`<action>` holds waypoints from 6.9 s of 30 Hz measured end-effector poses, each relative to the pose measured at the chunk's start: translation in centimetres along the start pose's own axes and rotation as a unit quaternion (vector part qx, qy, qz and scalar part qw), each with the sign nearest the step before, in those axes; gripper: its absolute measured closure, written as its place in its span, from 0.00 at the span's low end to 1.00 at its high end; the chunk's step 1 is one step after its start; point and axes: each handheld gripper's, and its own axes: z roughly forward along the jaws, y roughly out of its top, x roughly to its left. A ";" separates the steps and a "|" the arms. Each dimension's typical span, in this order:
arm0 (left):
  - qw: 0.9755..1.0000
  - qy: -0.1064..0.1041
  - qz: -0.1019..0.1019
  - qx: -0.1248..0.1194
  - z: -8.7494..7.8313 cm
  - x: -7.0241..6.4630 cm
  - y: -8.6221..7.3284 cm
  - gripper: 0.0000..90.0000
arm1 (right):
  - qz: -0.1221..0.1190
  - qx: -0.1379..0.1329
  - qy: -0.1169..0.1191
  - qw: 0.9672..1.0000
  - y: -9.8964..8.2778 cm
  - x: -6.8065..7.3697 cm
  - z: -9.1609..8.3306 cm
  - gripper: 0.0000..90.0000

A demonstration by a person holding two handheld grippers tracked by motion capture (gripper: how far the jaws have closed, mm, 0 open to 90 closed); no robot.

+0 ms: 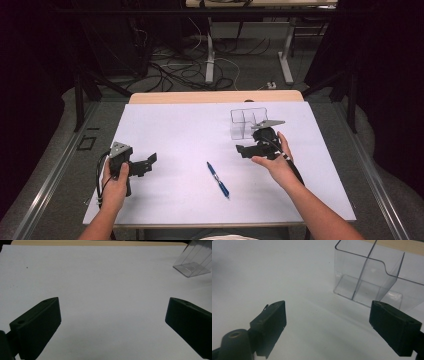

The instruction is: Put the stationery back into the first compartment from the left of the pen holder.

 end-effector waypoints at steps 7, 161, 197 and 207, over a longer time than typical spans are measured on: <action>1.000 -0.001 -0.001 0.000 0.0 -0.1 0.0 0.00 | 0.000 0.003 0.003 1.000 -0.1 1.0 0.5 0.07; 1.000 -0.003 0.000 0.002 0.0 0.0 0.1 0.00 | 0.090 0.131 0.078 0.984 -1.5 8.8 6.9 0.89; 0.996 -0.080 0.031 -0.015 0.0 -4.4 1.3 0.00 | 0.061 -0.016 0.047 0.997 1.9 7.8 2.3 0.89; 0.996 -0.086 0.032 -0.004 0.2 -4.6 1.1 0.03 | 0.057 -0.039 0.028 0.997 2.9 6.8 1.1 0.89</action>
